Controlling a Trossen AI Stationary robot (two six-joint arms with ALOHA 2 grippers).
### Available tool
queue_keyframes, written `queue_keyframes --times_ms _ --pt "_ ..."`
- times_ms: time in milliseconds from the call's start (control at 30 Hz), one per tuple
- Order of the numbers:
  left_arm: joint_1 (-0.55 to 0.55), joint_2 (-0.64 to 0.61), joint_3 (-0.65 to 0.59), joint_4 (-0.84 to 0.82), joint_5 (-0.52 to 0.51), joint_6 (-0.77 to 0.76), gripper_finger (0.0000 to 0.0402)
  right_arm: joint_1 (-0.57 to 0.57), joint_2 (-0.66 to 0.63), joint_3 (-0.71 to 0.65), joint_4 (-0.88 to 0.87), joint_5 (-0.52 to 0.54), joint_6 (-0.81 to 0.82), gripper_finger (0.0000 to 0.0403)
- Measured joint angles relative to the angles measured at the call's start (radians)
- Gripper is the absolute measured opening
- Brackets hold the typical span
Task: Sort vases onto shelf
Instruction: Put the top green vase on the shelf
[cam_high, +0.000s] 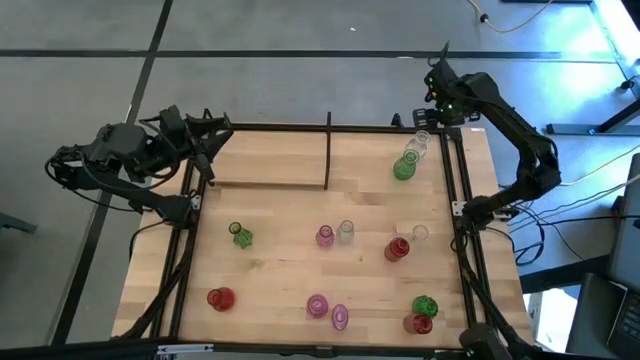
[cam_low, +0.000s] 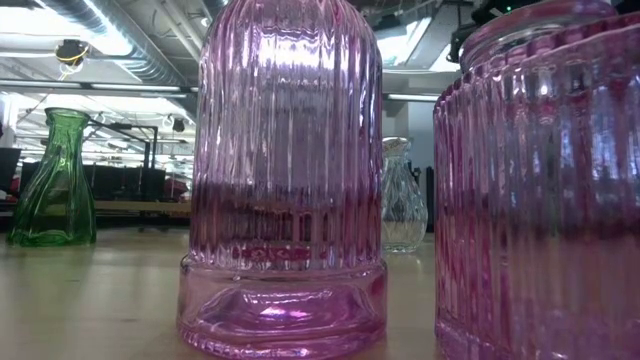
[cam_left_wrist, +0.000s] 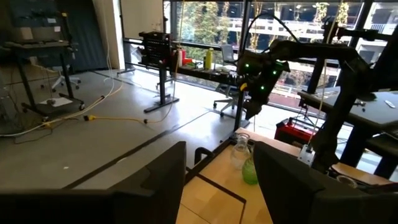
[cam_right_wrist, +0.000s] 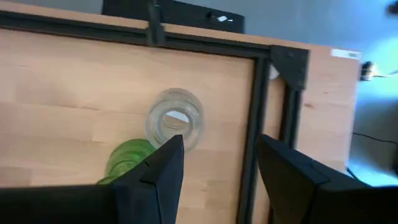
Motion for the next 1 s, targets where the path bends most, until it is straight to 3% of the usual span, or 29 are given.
queue_keyframes --times_ms 100,233,300,600,1000 --pt "0.000 0.000 0.000 -0.001 0.000 0.002 0.0182 -0.004 -0.006 -0.033 0.010 -0.023 -0.003 0.0186" --pt "0.000 0.000 0.000 -0.008 0.000 0.002 0.0182 -0.002 -0.015 -0.137 0.046 -0.193 0.015 0.0186" --pt "0.000 0.000 0.000 -0.016 0.000 0.002 0.0181 0.022 -0.047 -0.192 0.076 -0.222 0.015 0.0186" --pt "0.000 0.000 0.000 -0.017 -0.032 0.003 0.0182 0.213 -0.151 -0.395 0.236 -0.175 0.170 0.0186" --pt "0.000 0.012 0.000 -0.015 -0.049 -0.003 0.0182 0.232 -0.153 -0.447 0.322 -0.151 0.218 0.0181"
